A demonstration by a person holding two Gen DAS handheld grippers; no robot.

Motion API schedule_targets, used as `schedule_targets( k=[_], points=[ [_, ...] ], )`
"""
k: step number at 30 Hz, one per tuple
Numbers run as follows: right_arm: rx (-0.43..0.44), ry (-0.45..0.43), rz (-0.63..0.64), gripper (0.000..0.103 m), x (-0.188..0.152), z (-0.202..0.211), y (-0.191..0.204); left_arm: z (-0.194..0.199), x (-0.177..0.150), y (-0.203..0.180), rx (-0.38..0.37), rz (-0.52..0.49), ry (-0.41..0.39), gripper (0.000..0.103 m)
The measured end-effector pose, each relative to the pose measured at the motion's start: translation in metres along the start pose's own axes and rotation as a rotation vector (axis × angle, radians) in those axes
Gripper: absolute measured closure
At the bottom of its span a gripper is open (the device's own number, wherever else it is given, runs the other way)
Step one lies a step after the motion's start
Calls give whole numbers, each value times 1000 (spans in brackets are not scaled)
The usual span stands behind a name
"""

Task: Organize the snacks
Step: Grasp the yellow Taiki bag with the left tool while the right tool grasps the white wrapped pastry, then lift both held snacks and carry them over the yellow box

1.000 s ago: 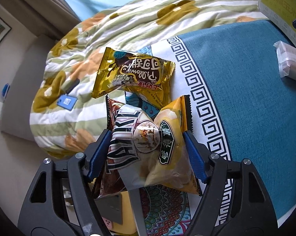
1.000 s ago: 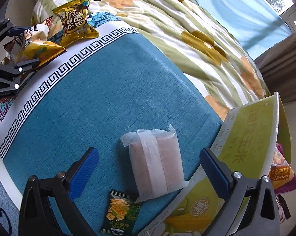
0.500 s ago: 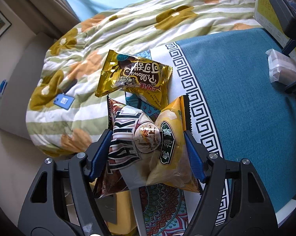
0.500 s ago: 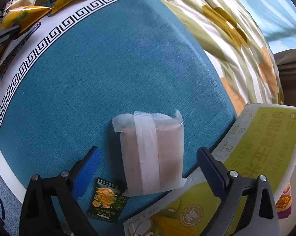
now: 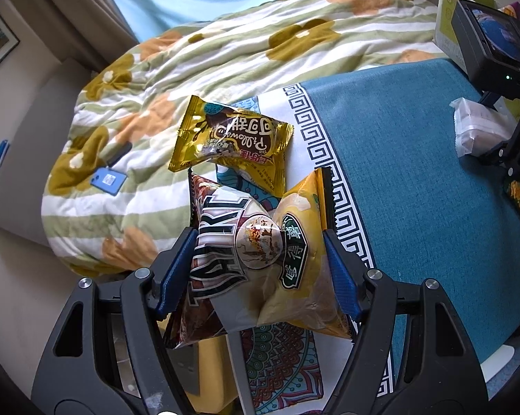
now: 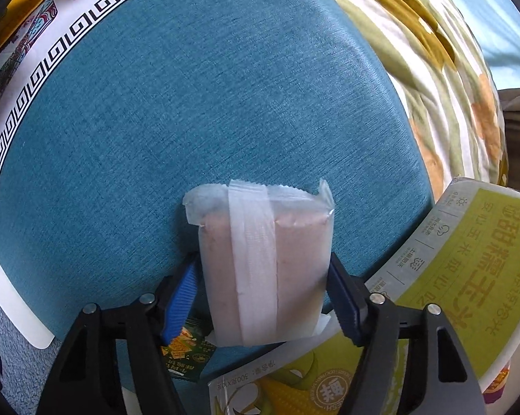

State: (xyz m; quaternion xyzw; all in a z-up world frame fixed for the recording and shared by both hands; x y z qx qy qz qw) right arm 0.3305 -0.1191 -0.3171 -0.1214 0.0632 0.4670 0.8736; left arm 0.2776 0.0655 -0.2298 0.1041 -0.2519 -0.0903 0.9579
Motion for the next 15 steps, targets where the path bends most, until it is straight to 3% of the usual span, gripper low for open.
schedule_targets(
  k=[6,15],
  points=[
    [-1,-81,6,44,-5,14,20,10,1,-3,-3,-7,-18,35],
    [5,-233,-107,45,-13,58,21,43,15,-15,-28,-22,-80,35]
  ],
)
Point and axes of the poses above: each gripper's, at about its wrist camera, not at the fingertips, and z roughly against the way its jaws point, y to its left, x to its top, the point moved 1 cm from there along -z, roughly the way its jaws point, and after that the axes turned 8 degrees about z, right-handed, at the moved point
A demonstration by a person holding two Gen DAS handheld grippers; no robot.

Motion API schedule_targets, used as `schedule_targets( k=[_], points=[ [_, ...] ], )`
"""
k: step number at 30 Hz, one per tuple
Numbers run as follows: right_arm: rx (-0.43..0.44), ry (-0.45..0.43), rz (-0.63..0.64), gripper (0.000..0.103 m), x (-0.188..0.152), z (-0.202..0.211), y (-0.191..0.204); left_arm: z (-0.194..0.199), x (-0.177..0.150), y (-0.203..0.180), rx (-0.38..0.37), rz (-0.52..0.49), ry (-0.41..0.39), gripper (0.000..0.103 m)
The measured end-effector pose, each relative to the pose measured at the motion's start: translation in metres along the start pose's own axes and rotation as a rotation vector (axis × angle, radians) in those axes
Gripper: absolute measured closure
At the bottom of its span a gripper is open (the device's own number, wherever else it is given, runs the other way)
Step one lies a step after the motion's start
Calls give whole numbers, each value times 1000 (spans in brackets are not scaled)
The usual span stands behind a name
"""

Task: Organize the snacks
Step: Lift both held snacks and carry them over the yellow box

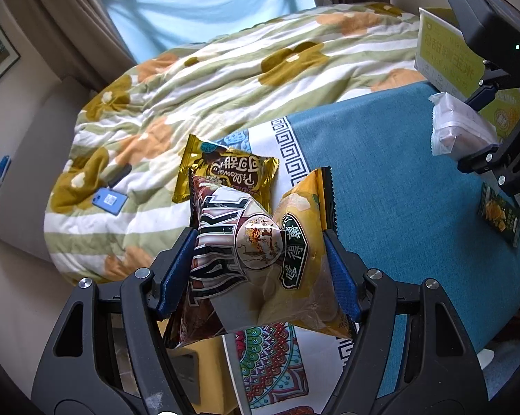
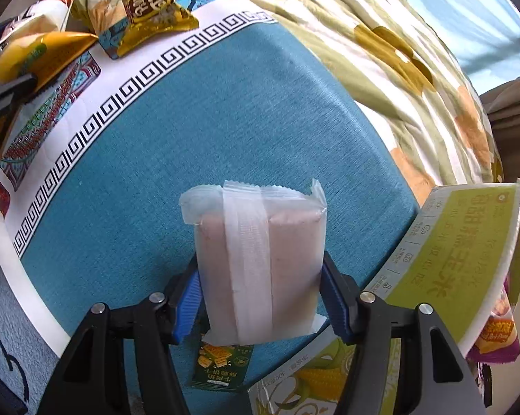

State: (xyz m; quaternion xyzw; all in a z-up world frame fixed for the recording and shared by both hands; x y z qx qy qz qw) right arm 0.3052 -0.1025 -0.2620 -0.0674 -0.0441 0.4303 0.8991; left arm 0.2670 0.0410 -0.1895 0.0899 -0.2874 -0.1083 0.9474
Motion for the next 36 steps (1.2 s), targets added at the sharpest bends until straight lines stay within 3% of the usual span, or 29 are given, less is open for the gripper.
schedule_targets(
  k=[6,11,19,26,31,35,36],
  points=[
    [-7,-139,-99,45,-13,59,-14,36,36,-21,-30,-4,-93,35],
    [-27,-258,-191,45,-45,118,-29,75,75,-53,-94,-11,-197,35],
    [-115,-352,-362,45,-135,179,-75,126,123,-136,-261,-37,-295,35],
    [-146,-351,-486,45,-223,183,-105,138,145,-220,-380,-66,-283,35],
    [-140,-372,-556,45,-271,179,-124,129,153,-278,-418,-63,-226,34],
    [-114,-396,-596,45,-299,173,-140,116,157,-307,-428,-33,-178,21],
    [-102,-403,-602,45,-304,171,-144,113,156,-310,-418,-18,-171,11]
  ],
)
Point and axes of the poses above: each gripper's, at about its wrist camera, not at the fingertips, and z roughly against the way its jaws point, y to its left, x to its top, the point moved 1 cm from there along -z, roughly the way its jaws point, and after that the axes turned 8 degrees about z, right-handed, at the moved point
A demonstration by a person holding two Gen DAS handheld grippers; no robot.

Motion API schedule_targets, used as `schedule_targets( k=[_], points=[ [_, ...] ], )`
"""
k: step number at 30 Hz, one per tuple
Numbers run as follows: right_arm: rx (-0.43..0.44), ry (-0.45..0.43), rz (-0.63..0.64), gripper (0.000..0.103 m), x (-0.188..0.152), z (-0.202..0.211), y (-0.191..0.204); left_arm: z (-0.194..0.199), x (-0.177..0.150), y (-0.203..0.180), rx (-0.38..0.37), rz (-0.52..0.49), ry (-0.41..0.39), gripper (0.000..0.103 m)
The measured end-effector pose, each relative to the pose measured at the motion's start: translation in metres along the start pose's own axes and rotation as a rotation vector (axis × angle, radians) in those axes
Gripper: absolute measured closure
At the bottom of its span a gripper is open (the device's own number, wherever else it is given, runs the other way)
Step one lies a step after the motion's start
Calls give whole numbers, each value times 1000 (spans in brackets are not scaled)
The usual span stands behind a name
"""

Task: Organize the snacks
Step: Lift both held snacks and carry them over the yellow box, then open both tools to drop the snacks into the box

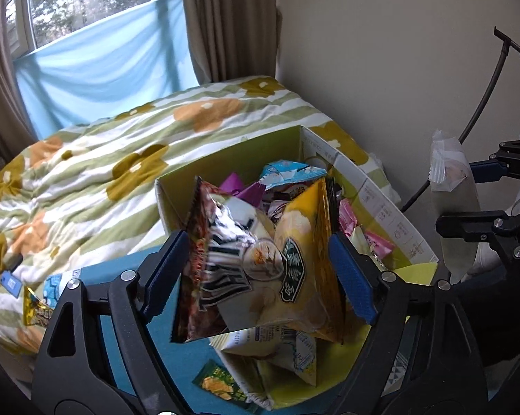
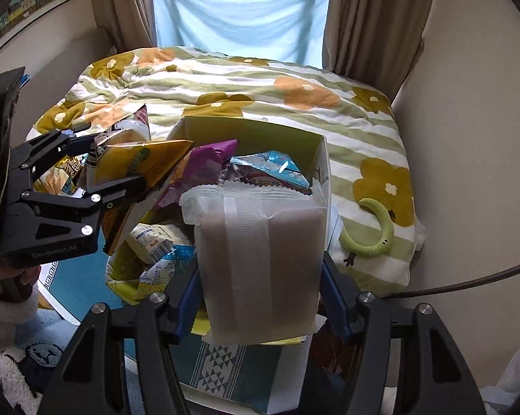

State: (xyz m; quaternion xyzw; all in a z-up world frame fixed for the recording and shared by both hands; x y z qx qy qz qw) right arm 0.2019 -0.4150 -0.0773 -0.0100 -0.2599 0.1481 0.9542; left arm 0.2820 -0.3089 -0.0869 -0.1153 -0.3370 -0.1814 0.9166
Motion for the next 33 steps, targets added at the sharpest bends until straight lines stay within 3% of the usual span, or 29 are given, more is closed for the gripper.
schedule_targets(
  k=[2,7,15,21,26,27,30,33],
  points=[
    [26,-7,-13,45,-5,-4,-11,-4,-4,1,11,33,10,3],
    [94,-35,-63,45,-13,-16,-32,9,-20,13,65,101,10,3],
    [136,-66,-111,45,3,-39,-54,23,-30,25,159,113,13,3],
    [166,-48,-115,45,14,-59,-50,25,-34,39,167,166,16,3],
    [184,19,-120,43,9,-84,-47,18,-45,48,187,176,45,3],
    [187,9,-123,38,7,-85,-46,18,-47,50,188,183,51,3],
    [180,-20,-145,3,1,-81,-46,17,-54,58,185,208,60,3],
    [168,-42,-163,2,-7,-77,-44,19,-59,63,188,219,68,3]
  ],
)
Point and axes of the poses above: each gripper's, at about its wrist camera, not at the fingertips, and z roughly against the way its jaws point, y to its left, x to its top, the point moved 1 cm from there along -z, roughly the way its jaws point, and after that the axes turned 8 degrees about z, right-handed, at the moved point
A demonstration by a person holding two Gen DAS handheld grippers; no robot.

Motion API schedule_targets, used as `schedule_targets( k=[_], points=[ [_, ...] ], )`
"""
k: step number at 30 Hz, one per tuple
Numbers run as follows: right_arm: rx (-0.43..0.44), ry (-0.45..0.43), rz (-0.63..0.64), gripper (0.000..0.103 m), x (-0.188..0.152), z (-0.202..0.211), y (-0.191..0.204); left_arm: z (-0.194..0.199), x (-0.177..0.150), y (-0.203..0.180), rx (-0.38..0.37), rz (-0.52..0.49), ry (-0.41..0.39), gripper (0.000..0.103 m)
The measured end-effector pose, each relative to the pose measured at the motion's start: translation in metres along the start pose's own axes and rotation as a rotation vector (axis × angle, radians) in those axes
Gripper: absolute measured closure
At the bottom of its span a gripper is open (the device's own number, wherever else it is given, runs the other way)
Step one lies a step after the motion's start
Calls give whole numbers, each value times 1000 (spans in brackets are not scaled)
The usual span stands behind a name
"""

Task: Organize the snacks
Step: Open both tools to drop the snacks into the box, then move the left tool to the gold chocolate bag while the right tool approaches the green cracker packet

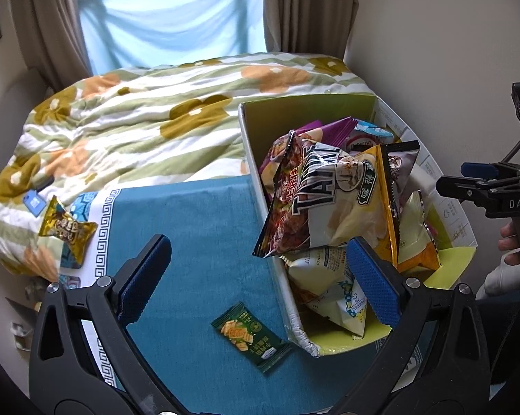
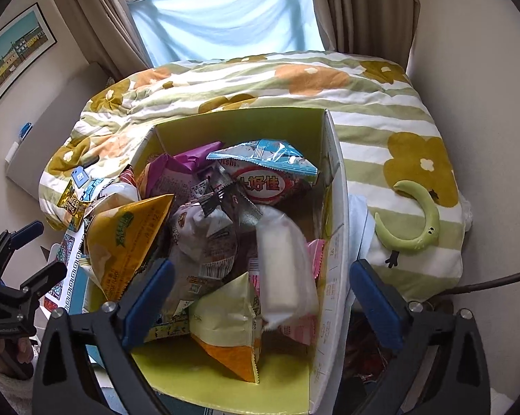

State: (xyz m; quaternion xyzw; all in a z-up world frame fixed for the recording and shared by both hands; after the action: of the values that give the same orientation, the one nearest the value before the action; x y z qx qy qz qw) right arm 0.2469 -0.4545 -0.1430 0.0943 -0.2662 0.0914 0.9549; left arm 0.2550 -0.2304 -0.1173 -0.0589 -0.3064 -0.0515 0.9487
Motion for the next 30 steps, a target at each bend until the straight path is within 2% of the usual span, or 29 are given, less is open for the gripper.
schedule_targets(
  k=[11,16,19,21,27,30],
  points=[
    [-28,-8,32,2,-6,18,18,32,-3,17,36,6,-40,3],
    [-64,-64,76,2,-2,40,42,50,-5,36,47,16,-71,3],
    [-109,-107,106,2,0,56,62,59,-6,55,50,17,-94,3],
    [-107,-128,107,2,1,65,77,64,-8,70,48,14,-105,3],
    [-176,-229,101,2,-4,85,138,81,-6,126,22,-6,-123,3],
    [-206,-243,66,2,-4,87,168,91,-4,157,1,-7,-138,3]
  ],
)
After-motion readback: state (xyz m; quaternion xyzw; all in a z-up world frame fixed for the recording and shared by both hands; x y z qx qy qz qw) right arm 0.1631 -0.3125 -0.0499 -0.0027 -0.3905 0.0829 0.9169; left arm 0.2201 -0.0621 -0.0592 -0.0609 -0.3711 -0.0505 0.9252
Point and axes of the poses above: each gripper's, at about its wrist camera, not at the fingertips, and z roughly against the way its jaws point, y to its left, x to its top, the point moved 1 cm from there along -z, roughly the way its jaws point, and after that the axes turned 8 degrees about z, right-handed, at the moved point
